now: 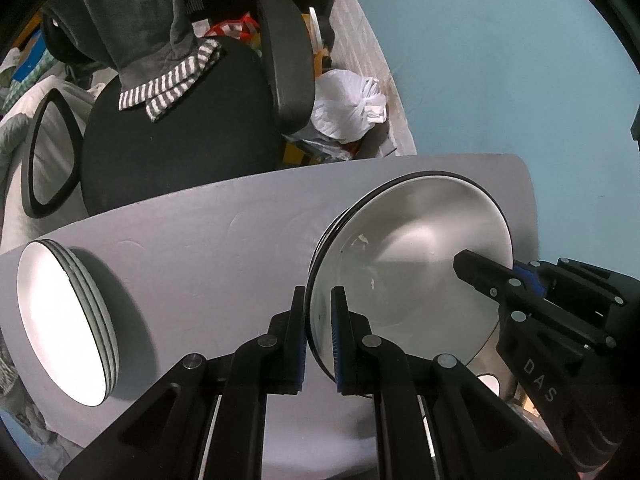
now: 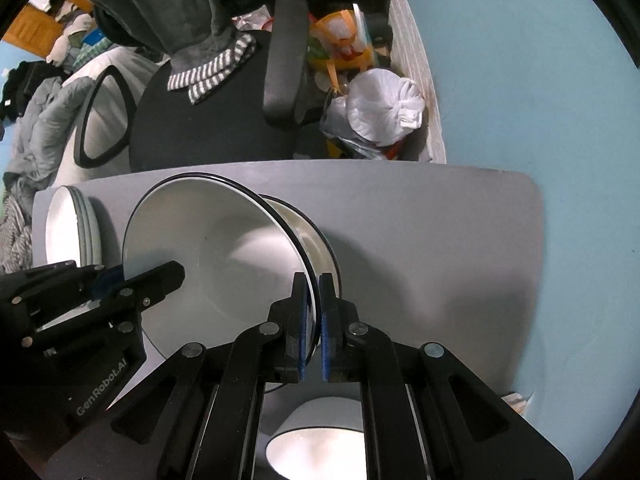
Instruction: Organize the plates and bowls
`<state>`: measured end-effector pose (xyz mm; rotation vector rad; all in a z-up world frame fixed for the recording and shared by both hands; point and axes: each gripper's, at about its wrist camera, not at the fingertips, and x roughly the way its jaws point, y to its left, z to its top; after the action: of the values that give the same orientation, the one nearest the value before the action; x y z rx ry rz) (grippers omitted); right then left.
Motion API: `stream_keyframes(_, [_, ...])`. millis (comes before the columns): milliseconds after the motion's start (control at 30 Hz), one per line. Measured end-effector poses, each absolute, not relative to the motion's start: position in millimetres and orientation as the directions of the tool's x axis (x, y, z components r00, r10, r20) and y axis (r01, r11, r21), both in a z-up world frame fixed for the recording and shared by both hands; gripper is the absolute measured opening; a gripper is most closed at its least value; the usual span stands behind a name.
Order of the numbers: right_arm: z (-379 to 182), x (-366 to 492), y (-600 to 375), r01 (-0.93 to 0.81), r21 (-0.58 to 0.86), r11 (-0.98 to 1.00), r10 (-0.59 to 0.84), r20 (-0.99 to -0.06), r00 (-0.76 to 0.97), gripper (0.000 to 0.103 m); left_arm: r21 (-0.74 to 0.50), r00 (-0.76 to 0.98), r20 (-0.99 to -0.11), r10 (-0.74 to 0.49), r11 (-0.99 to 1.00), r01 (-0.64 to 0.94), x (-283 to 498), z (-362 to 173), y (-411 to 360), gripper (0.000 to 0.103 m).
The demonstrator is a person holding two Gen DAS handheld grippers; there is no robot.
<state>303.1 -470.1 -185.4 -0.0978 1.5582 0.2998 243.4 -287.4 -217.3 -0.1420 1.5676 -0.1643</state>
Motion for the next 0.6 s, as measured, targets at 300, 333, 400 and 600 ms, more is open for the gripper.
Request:
stream_keyframes(300, [-199,303,-471,-0.248,0.113,0.962,0.108,-0.994,-0.037,0.006,-0.169,-0.029,-0.985,-0.168,0.985,0.019,244,-230,-295,0.009])
stream_keyframes(333, [-200,303,-472,-0.246,0.117,0.962,0.111,-0.993,-0.037,0.006,-0.166,-0.027,-0.986,-0.166,0.986,0.019,244,-231,-296,0.009])
stream_keyframes(400, [-200,303,-473,-0.247,0.122,0.961,0.117,-0.992,-0.037,0.006,-0.168,-0.028,-0.985,-0.168,0.986,0.019,245,-232,-296,0.009])
stream_keyframes(600, [-201,304,-474,-0.240,0.136,0.961,0.126,-0.990,-0.056,0.006,-0.168,-0.025,-0.986,-0.167,0.985,0.037,245,-232,-297,0.009])
